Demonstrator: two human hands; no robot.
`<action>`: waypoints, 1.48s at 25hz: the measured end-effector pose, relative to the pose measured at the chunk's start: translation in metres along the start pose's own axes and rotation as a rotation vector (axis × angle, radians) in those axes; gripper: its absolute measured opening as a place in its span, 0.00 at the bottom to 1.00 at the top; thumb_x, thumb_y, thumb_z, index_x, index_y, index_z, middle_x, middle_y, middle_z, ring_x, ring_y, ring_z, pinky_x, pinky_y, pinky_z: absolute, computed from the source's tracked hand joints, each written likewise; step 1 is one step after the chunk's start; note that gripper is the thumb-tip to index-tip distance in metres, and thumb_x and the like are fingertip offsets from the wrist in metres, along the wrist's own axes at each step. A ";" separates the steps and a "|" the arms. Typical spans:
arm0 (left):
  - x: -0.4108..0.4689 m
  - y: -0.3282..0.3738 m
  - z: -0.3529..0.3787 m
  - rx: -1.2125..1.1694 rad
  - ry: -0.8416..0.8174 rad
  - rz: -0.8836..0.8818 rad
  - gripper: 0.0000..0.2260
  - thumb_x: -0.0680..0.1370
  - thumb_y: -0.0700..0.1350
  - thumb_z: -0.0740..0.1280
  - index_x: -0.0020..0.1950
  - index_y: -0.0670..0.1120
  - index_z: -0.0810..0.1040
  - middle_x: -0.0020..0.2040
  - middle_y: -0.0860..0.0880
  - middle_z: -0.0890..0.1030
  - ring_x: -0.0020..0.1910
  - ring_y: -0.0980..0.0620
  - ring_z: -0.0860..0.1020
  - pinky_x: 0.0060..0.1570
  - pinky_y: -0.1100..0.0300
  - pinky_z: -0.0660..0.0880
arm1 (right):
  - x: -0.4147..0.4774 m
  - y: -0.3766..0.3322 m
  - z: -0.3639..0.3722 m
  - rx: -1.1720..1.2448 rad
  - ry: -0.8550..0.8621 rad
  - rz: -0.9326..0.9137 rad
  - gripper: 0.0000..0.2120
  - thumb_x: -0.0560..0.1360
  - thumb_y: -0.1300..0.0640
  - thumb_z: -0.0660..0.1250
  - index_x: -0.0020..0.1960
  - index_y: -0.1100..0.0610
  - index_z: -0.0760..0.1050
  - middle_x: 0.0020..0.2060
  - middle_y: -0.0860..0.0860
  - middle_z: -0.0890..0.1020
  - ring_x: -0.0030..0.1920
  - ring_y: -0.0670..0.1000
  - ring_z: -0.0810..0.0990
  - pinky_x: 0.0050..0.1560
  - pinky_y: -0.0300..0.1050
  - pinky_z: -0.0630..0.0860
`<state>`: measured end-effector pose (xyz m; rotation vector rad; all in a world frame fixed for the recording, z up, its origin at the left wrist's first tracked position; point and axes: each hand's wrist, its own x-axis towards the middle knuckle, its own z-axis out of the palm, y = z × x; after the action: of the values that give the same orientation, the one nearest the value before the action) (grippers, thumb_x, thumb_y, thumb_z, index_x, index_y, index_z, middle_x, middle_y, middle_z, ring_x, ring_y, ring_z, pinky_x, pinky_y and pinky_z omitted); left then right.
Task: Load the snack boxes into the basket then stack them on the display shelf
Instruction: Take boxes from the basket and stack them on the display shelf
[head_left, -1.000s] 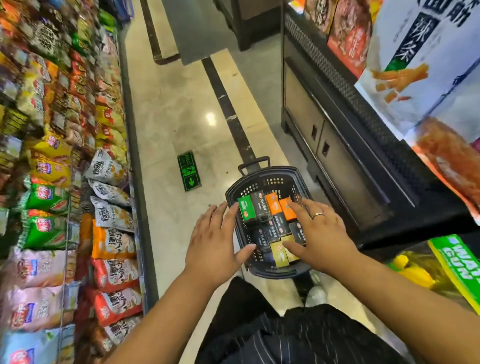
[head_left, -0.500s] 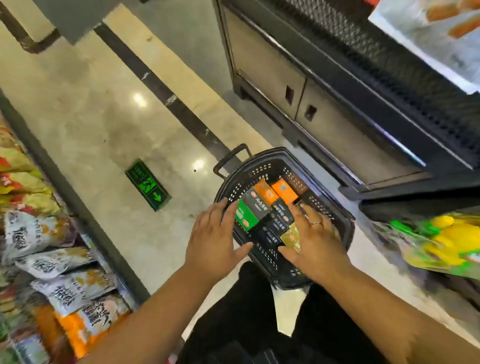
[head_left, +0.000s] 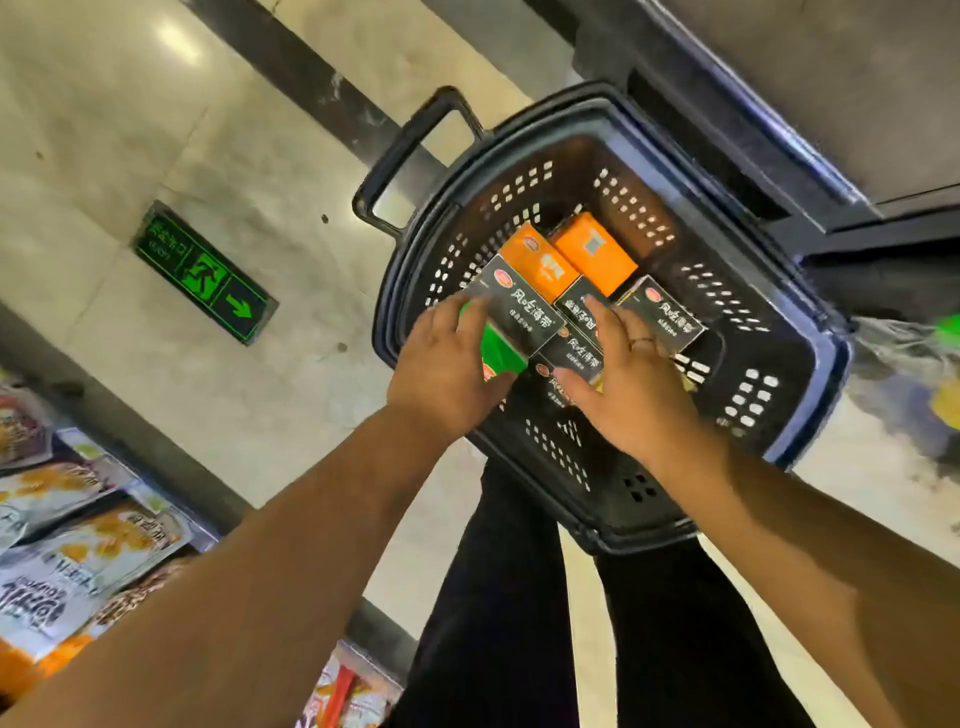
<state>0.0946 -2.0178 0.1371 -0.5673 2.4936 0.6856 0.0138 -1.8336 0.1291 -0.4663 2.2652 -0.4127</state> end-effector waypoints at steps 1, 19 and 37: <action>0.010 -0.006 0.011 -0.006 0.001 -0.015 0.36 0.72 0.52 0.73 0.76 0.45 0.62 0.74 0.43 0.66 0.72 0.42 0.63 0.71 0.51 0.59 | 0.017 0.002 0.014 0.013 0.021 -0.023 0.37 0.77 0.42 0.64 0.80 0.49 0.50 0.77 0.59 0.56 0.75 0.62 0.59 0.70 0.57 0.65; 0.040 -0.047 0.066 -0.113 0.133 -0.134 0.31 0.76 0.51 0.69 0.76 0.44 0.63 0.74 0.43 0.67 0.73 0.43 0.63 0.73 0.50 0.58 | 0.127 0.054 0.065 0.552 0.162 0.111 0.42 0.68 0.55 0.78 0.76 0.46 0.61 0.68 0.51 0.69 0.64 0.43 0.72 0.58 0.23 0.68; 0.022 0.021 0.036 -1.233 -0.251 -0.397 0.15 0.77 0.53 0.65 0.63 0.52 0.77 0.50 0.54 0.86 0.47 0.54 0.85 0.44 0.59 0.81 | 0.052 0.051 -0.003 1.154 -0.223 0.248 0.18 0.67 0.43 0.69 0.56 0.45 0.78 0.49 0.48 0.83 0.46 0.46 0.82 0.48 0.44 0.77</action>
<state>0.0792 -1.9865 0.1051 -1.2214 1.4085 1.9309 -0.0314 -1.8116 0.0763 0.3471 1.4960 -1.3191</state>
